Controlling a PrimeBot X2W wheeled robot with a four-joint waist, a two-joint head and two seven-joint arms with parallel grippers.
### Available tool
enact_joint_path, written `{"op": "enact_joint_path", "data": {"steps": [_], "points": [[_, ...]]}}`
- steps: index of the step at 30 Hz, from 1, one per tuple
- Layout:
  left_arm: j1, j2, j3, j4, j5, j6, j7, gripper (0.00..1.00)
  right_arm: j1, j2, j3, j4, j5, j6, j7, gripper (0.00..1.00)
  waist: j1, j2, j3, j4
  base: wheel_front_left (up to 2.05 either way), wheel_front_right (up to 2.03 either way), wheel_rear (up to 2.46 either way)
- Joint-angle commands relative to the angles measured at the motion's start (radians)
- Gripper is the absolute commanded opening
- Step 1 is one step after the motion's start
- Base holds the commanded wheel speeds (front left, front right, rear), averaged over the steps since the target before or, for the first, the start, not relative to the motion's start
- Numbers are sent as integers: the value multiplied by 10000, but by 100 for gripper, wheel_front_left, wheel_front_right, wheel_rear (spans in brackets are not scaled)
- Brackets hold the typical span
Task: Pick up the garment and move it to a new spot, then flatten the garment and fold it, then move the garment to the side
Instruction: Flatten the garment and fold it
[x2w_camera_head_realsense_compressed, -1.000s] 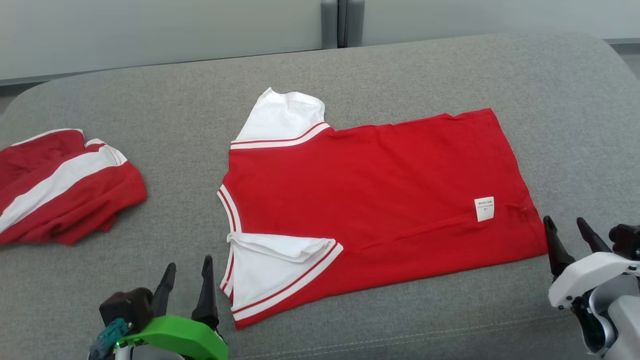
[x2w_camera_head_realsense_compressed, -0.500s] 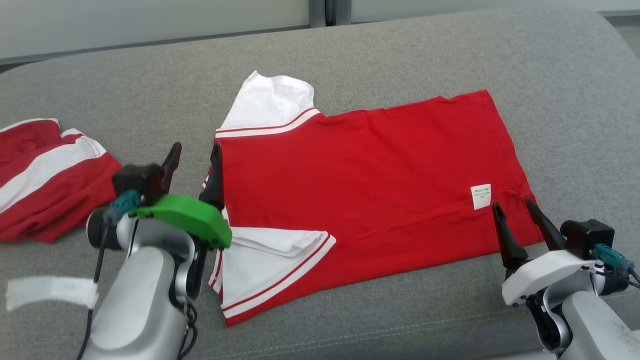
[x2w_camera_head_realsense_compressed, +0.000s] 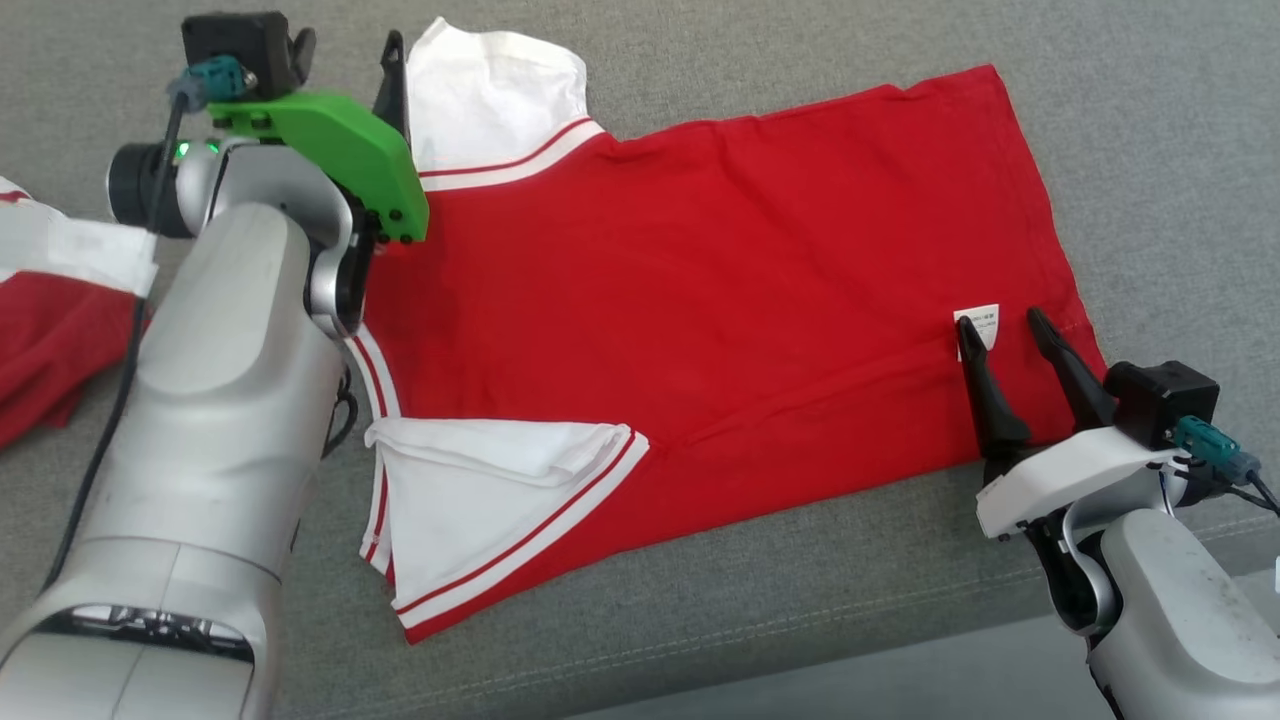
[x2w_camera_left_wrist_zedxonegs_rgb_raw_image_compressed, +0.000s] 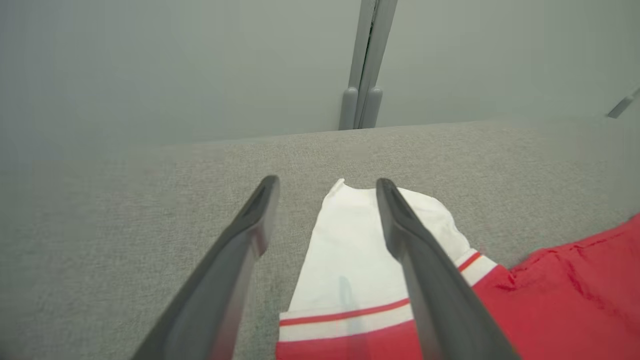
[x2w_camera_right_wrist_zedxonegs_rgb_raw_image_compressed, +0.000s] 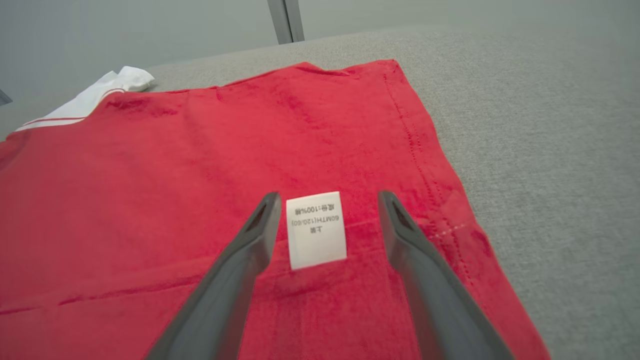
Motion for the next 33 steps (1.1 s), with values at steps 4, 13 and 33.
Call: {"op": "enact_joint_path", "data": {"steps": [4,13,33], "points": [[-1254,-5,-125,1218,168,-63,23,100,-254,75,120,-218,-68,-15,-34,100,0,0,1146,-600,0,0,0],[-2654,-34,-551,3106,442,-183,343,100,-318,281,271,-657,-64,-15,-34,100,0,0,1726,-1235,0,0,0],[-3128,630,-1193,3960,916,525,346,0,-114,309,353,-1171,26,-15,-35,100,0,0,1799,-1963,0,0,0]]}}
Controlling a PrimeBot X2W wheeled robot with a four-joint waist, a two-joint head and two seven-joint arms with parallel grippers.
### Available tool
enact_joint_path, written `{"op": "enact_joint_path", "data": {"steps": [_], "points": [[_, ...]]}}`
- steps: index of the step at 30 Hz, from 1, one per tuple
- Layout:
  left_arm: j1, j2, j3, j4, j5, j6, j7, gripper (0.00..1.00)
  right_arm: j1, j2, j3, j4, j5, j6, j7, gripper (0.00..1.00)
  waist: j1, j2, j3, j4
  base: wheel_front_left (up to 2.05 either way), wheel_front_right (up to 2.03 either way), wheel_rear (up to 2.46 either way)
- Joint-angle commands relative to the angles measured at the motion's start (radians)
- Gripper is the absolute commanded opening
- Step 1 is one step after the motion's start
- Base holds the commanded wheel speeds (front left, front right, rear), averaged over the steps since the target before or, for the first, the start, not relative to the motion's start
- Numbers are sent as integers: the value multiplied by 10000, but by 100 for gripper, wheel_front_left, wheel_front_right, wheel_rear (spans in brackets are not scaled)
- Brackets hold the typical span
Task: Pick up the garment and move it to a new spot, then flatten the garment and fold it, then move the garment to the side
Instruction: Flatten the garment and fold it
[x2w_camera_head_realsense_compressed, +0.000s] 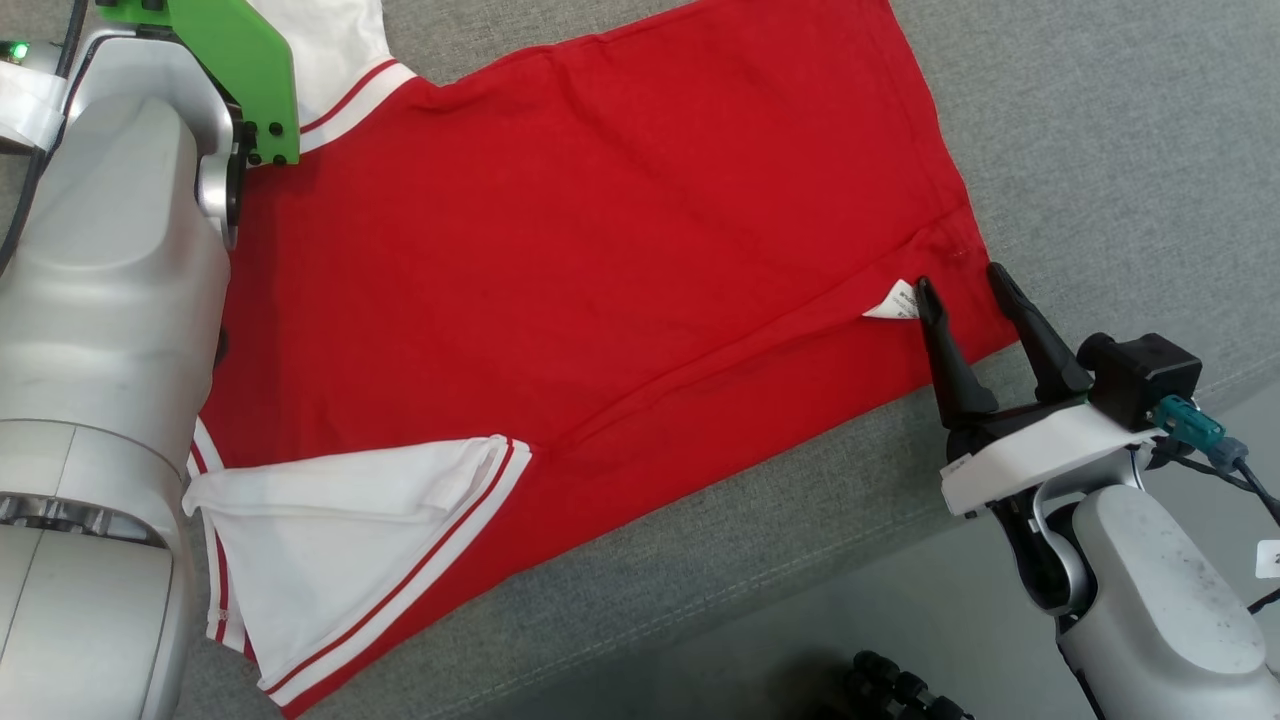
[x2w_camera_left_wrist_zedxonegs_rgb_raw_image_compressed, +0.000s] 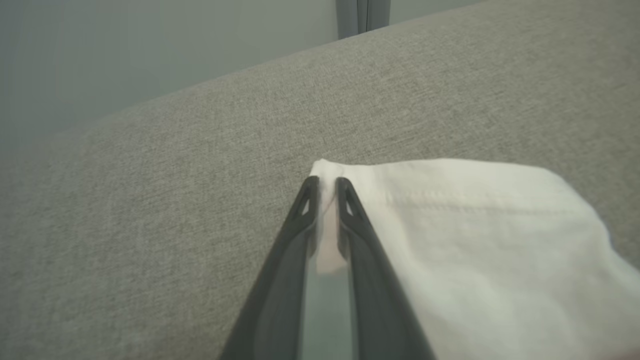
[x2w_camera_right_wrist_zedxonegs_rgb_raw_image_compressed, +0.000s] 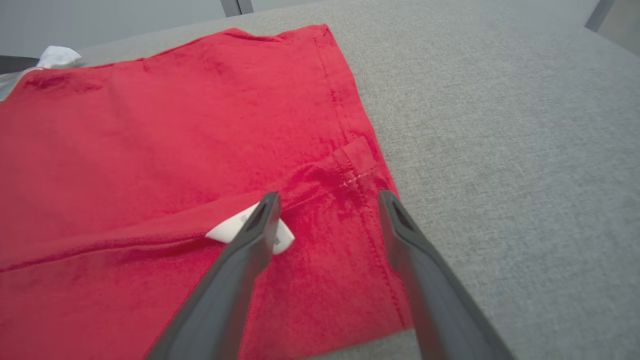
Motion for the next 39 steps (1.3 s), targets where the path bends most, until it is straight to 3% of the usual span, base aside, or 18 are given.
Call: {"op": "enact_joint_path", "data": {"steps": [1,10,16,26,32,39], "points": [[-124,-8,-71,35,51,-52,-74,0,43,-34,-80,-113,-57,-15,-36,100,-1,0,-20,31,0,0,0],[-469,-221,-185,46,-91,-366,-583,0,-1055,-387,-302,-360,285,-15,341,100,-1,0,-172,304,0,0,0],[-883,-329,-356,-80,-28,-837,-932,0,-2909,-609,-72,191,1524,-14,2520,100,-1,0,-97,527,0,0,0],[-1455,-586,-696,-187,68,-1245,-1328,0,-6204,-990,-68,2788,2084,-14,6153,100,-1,0,208,1144,0,0,0],[-1724,-721,-878,-238,55,-1429,-1458,0,-7716,-912,-65,4598,1851,-14,7051,100,-1,0,400,1546,0,0,0],[-1847,-800,-1036,-246,3,-1560,-1464,0,-8402,-780,-14,5711,1882,-14,7169,100,-1,0,504,1816,0,0,0]]}}
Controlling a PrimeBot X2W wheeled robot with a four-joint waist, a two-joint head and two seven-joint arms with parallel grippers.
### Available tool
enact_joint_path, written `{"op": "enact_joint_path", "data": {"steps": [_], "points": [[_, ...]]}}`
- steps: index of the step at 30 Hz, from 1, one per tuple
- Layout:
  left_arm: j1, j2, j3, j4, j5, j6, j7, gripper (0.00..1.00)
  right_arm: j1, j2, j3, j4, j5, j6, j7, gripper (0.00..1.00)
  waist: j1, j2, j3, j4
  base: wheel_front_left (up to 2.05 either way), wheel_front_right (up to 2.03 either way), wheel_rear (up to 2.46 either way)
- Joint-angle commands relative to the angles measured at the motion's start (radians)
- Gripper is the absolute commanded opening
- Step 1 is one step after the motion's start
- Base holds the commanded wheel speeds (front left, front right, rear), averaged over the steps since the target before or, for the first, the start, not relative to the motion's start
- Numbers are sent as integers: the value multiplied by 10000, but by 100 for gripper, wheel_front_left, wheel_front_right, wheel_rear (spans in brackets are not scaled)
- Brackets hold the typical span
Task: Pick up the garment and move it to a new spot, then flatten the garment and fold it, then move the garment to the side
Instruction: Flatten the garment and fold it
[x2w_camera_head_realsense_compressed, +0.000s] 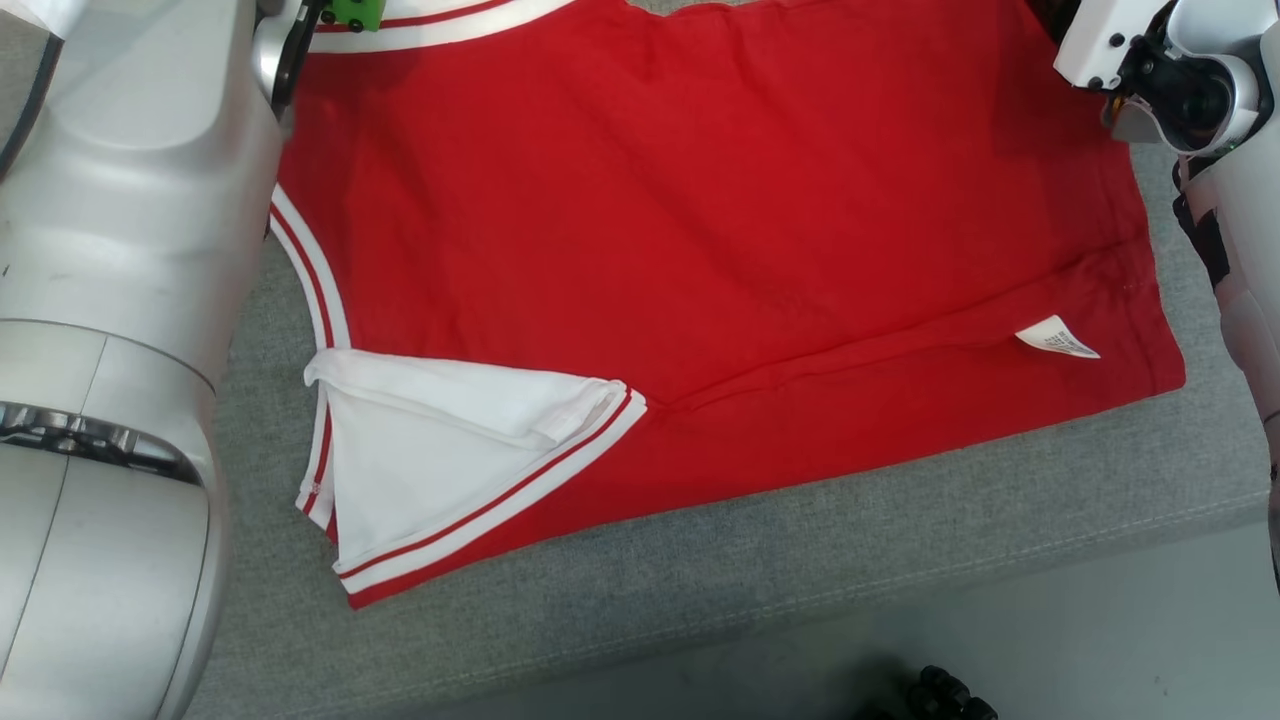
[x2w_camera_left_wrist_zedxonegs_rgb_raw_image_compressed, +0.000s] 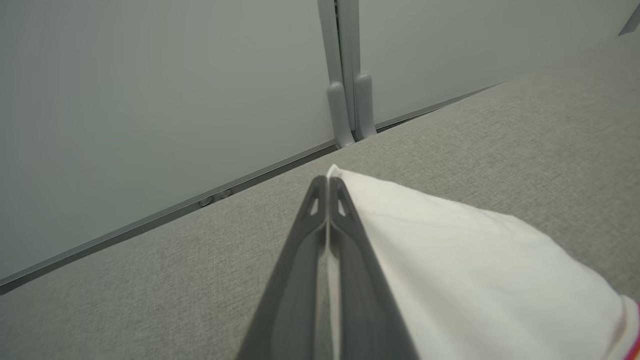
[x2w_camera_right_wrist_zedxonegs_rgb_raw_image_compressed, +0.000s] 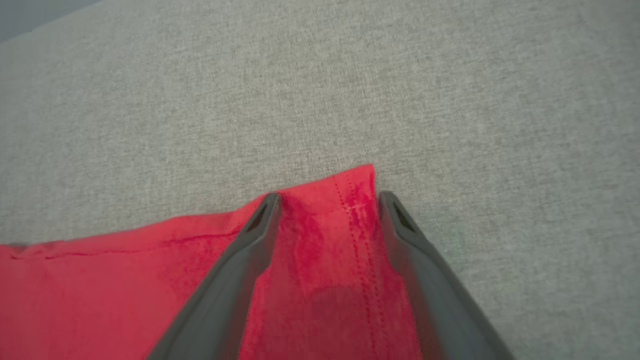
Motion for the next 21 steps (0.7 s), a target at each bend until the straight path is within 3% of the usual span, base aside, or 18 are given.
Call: {"op": "enact_joint_path", "data": {"steps": [1,5,6,8,21], "points": [[-196,1,-36,-31,-17,-25,-33,0,-124,-45,62,135,-52,-12,-43,90,0,-1,59,94,0,0,0],[-256,-38,-110,-47,-48,-48,-85,0,-344,-62,220,693,-225,-12,-101,60,0,-1,94,178,0,0,0],[-266,-45,-126,-49,-58,-54,-99,0,-387,-73,260,806,-280,-12,-170,44,0,-1,104,191,0,0,0],[-287,-57,-157,-52,-79,-75,-130,0,-498,-75,328,997,-355,-12,-305,0,0,-1,122,208,0,0,0],[-663,510,-324,-629,124,151,-1287,0,-1373,-220,371,1433,-609,-13,-2562,0,0,-1,9,313,0,0,0]]}}
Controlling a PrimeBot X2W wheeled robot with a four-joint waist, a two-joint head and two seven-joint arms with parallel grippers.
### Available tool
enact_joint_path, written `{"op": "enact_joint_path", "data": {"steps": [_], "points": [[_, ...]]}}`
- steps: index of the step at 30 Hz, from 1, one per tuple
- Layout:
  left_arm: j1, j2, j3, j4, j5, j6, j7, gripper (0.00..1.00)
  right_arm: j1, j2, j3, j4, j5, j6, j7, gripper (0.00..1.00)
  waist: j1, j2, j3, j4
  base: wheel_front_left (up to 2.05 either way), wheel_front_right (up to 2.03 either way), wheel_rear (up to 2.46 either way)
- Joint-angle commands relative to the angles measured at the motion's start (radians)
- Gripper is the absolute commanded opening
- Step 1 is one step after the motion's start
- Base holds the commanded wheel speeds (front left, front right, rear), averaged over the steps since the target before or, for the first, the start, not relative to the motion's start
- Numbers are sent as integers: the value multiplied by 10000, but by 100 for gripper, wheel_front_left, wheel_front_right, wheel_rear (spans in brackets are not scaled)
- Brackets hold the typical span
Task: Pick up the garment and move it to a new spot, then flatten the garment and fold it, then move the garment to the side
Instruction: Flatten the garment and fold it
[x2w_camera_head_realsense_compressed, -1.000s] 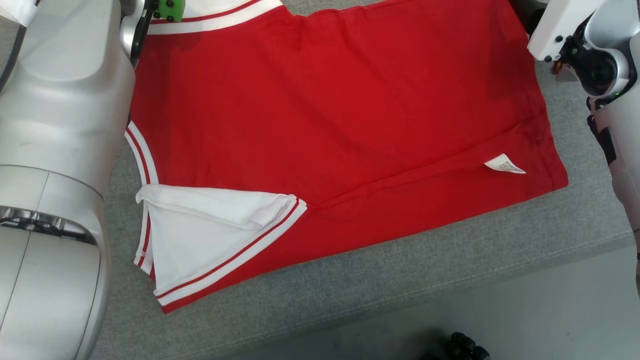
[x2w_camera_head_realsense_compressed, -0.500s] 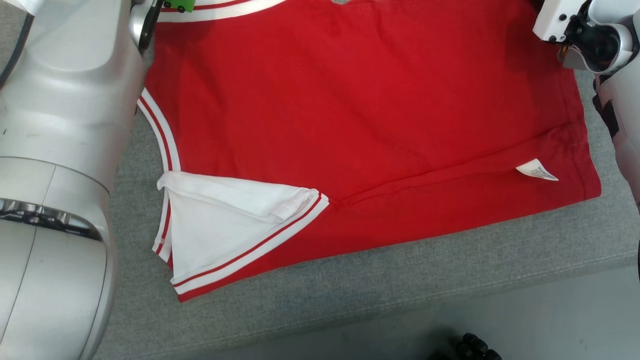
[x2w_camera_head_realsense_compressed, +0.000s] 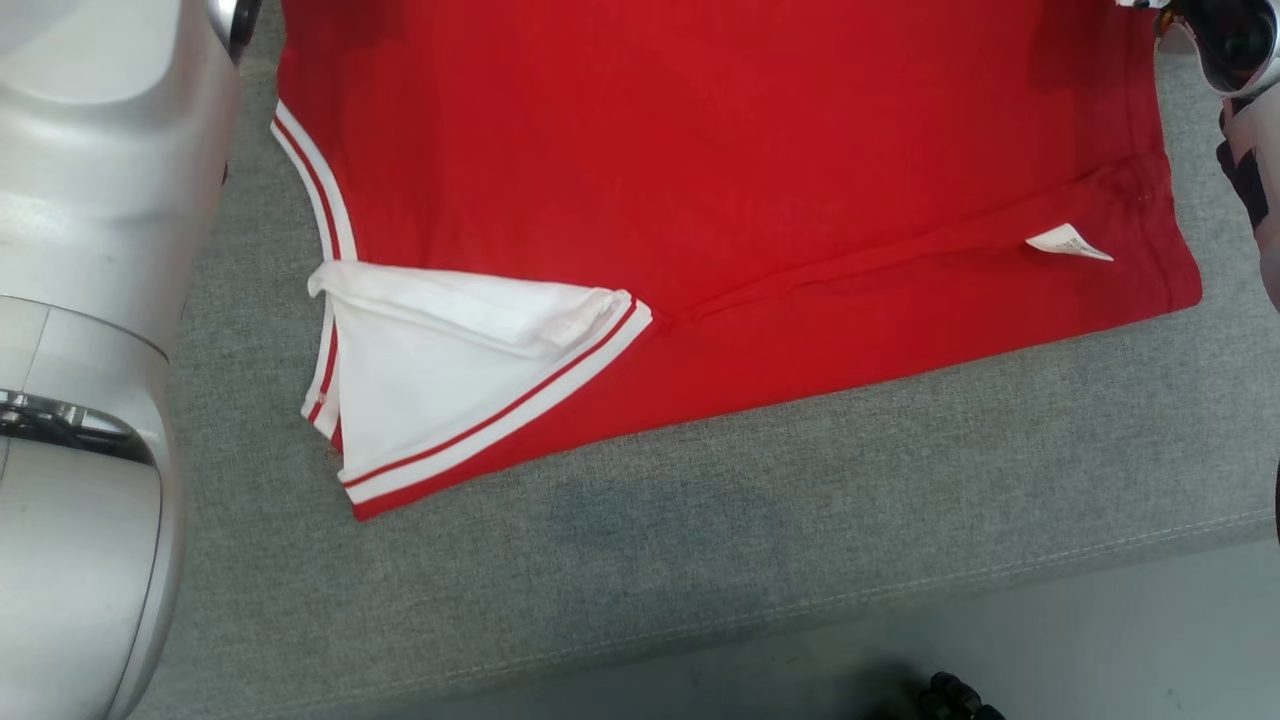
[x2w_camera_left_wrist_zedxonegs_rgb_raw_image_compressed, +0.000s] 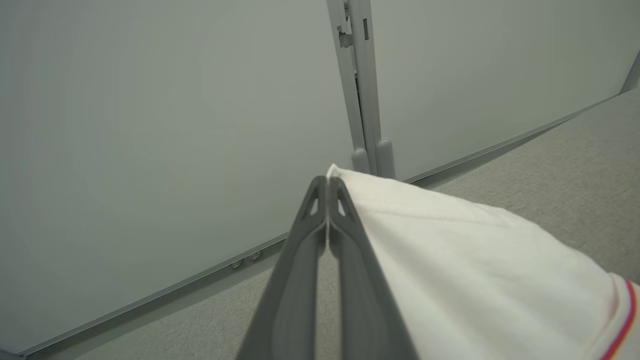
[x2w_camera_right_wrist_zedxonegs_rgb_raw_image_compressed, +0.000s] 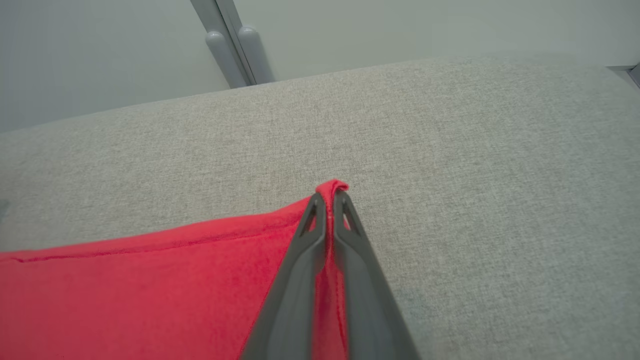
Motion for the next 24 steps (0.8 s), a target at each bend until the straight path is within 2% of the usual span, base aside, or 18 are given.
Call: {"op": "enact_joint_path", "data": {"steps": [1,8,16,21,24], "points": [[-185,111,-3,-166,85,76,-133,0,-115,-73,-8,81,-93,-15,-244,0,-1,0,-55,59,0,0,0],[620,228,219,-1158,-302,-189,-313,0,274,-92,315,319,195,-15,-717,0,-1,0,-409,278,0,0,0],[2648,618,365,-2650,-928,-432,-314,0,1713,-664,1137,-357,934,-14,-1247,0,-1,0,-1202,571,0,0,0],[3891,925,484,-3583,-1286,-409,-234,0,2456,-971,1503,-599,1313,-15,-1473,0,-1,0,-1654,632,0,0,0],[4922,1130,609,-4537,-1653,-307,155,0,2907,-1198,1668,-761,1595,-15,-1661,0,-1,0,-1908,669,0,0,0]]}}
